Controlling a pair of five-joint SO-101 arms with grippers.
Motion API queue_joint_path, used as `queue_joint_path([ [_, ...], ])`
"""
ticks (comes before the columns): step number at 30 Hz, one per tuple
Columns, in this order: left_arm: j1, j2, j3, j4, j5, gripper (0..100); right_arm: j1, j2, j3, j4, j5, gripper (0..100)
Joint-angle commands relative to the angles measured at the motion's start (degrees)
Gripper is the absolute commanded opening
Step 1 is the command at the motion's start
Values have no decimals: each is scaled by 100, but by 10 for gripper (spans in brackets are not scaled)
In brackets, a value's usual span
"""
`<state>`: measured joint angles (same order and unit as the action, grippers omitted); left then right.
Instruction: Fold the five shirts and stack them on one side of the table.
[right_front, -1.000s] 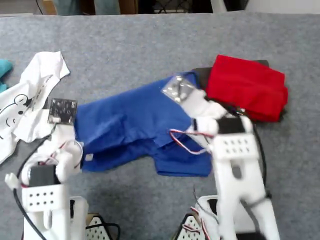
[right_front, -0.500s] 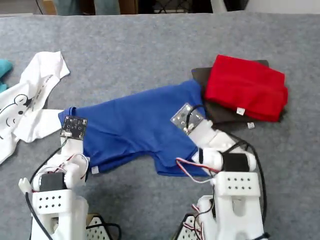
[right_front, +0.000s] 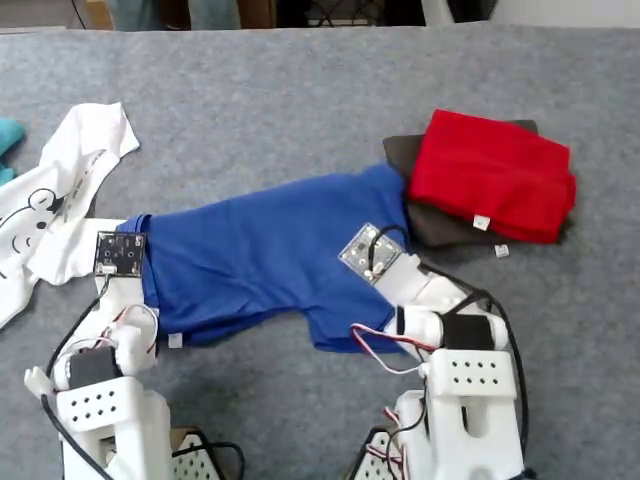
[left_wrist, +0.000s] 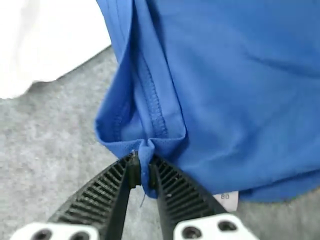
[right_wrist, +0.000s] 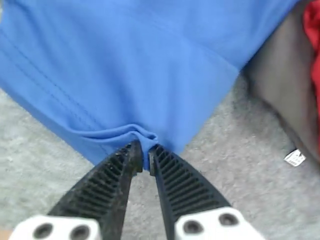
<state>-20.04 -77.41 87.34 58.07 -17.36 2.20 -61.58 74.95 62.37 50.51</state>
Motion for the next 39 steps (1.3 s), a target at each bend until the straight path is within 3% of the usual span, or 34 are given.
queue_joint_path([
  [1,251,-53,-136,369,-404,30,229,-57,31,-79,316,14],
  [5,303,-53,-453,862,-791,49,422,-66,31,-53,607,34],
  [10,-40,-53,-1086,1301,-809,266,607,-66,-435,281,651,243],
  [13,-338,-18,-1657,1336,-862,257,607,-66,-1095,774,853,283],
  [18,-593,-9,-2695,1284,-1090,174,607,-31,-2211,1196,905,229],
  [21,-330,9,-2993,1029,-923,25,378,66,-2615,949,703,72],
  [22,-224,26,-2932,835,-738,29,246,189,-2686,774,448,9],
  [25,57,387,-2563,62,149,34,-158,892,-2879,211,-281,52],
  [28,189,1152,-2378,-774,782,30,-519,1912,-3204,-440,-853,16],
  [34,215,2971,-3002,-2013,1793,30,-923,4286,-4418,-993,-1459,15],
  [39,743,4343,-3899,-2163,1969,30,-888,6105,-5745,-958,-1723,15],
])
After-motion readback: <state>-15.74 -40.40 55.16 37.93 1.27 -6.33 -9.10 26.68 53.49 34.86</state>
